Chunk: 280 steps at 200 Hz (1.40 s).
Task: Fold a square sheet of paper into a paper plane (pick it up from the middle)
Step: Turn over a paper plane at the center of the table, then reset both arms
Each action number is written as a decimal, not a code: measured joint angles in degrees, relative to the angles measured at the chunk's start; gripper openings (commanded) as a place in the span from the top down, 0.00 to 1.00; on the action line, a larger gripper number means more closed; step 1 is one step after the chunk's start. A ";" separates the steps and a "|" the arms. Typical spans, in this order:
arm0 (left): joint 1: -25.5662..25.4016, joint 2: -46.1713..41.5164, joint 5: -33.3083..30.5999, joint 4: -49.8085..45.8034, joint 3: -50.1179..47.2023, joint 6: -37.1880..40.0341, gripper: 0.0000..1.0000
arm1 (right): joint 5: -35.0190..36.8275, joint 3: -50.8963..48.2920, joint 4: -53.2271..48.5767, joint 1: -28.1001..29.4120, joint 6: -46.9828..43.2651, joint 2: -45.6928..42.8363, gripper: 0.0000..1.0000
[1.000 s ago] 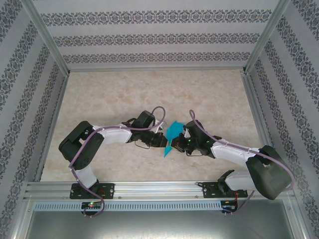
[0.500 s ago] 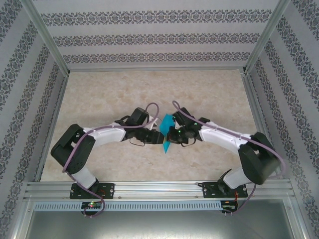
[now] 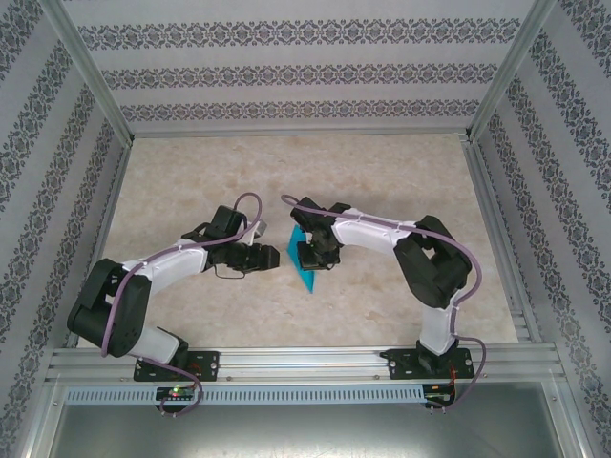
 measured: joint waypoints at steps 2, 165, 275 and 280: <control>0.04 0.00 -0.02 -0.07 -0.02 0.02 0.48 | 0.13 0.20 -0.04 0.09 -0.02 0.24 0.90; 0.24 0.68 -0.20 -0.35 -1.73 0.02 0.46 | 7.37 9.44 -6.05 5.33 0.42 8.11 0.84; 1.92 -5.97 -15.37 -7.06 5.77 4.42 0.24 | 5.03 6.21 -3.91 2.58 -0.11 -4.72 0.55; 2.12 -6.14 -17.14 -7.30 6.40 5.03 0.21 | 5.03 6.21 -3.87 2.16 -0.33 -5.77 0.53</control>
